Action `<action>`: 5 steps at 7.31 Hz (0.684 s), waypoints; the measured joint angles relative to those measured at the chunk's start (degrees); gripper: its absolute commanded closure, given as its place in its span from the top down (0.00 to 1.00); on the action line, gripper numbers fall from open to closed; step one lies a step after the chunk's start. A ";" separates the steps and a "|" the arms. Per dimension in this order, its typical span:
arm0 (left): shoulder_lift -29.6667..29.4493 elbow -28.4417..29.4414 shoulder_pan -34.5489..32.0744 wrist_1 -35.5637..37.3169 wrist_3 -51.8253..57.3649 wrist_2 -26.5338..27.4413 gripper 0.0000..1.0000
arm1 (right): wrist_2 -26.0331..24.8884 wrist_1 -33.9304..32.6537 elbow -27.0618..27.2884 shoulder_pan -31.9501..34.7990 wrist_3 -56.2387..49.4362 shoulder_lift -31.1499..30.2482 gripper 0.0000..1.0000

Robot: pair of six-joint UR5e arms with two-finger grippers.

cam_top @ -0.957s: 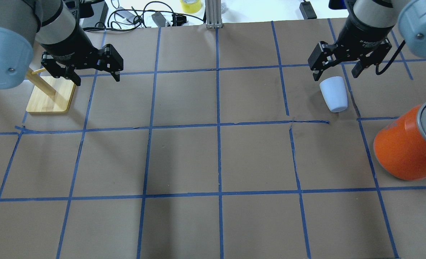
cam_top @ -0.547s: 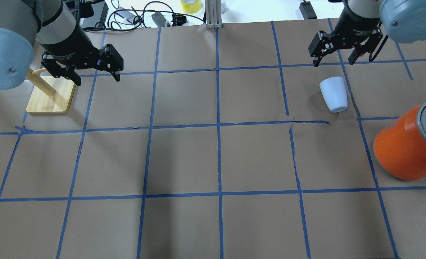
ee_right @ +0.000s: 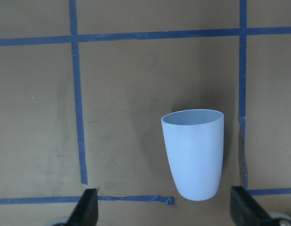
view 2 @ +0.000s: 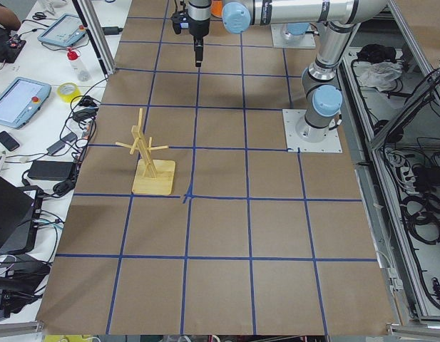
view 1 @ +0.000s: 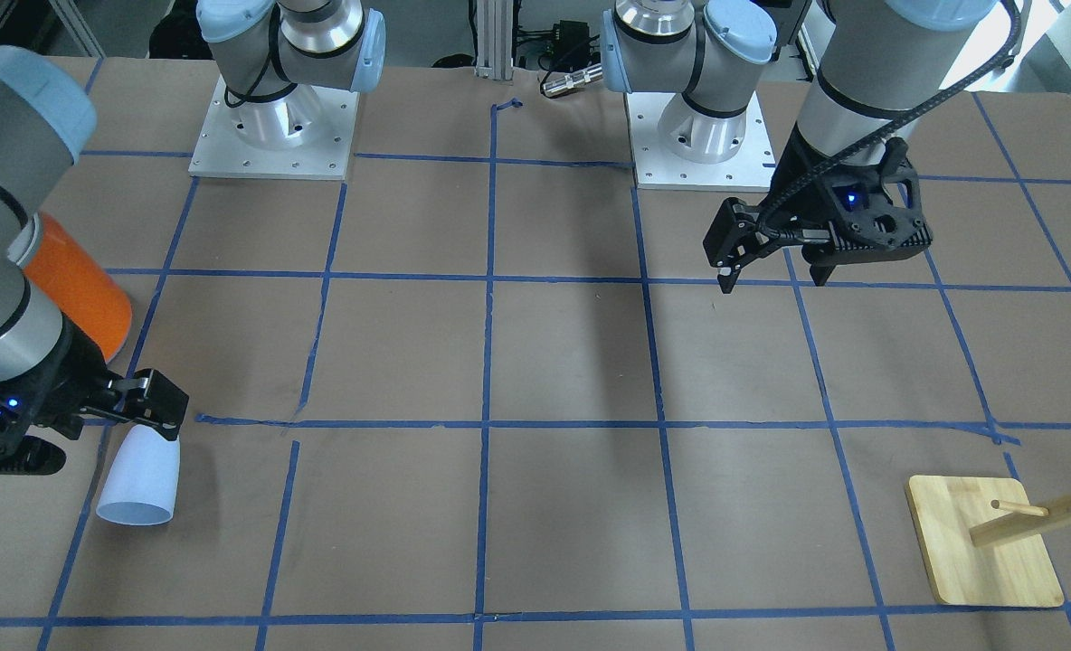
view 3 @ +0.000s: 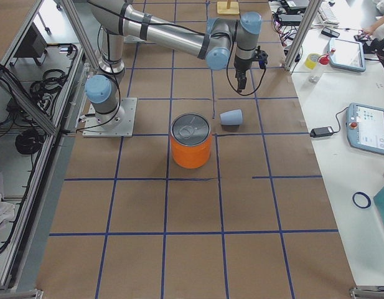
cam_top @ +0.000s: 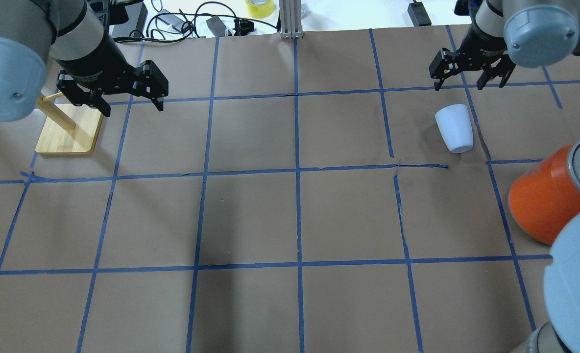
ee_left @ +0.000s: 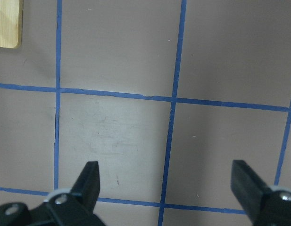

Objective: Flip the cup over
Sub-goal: 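Lower the right gripper and grasp the white cup by its base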

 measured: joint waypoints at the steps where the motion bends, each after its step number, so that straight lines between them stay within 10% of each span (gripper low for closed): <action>1: -0.01 0.00 0.00 0.00 0.07 0.04 1.00 | -0.36 -3.83 2.35 -0.86 -1.00 1.24 1.00; 5: -0.06 0.00 0.00 0.00 -0.06 0.09 1.00 | -2.85 -13.90 8.00 -2.97 -6.48 5.12 1.00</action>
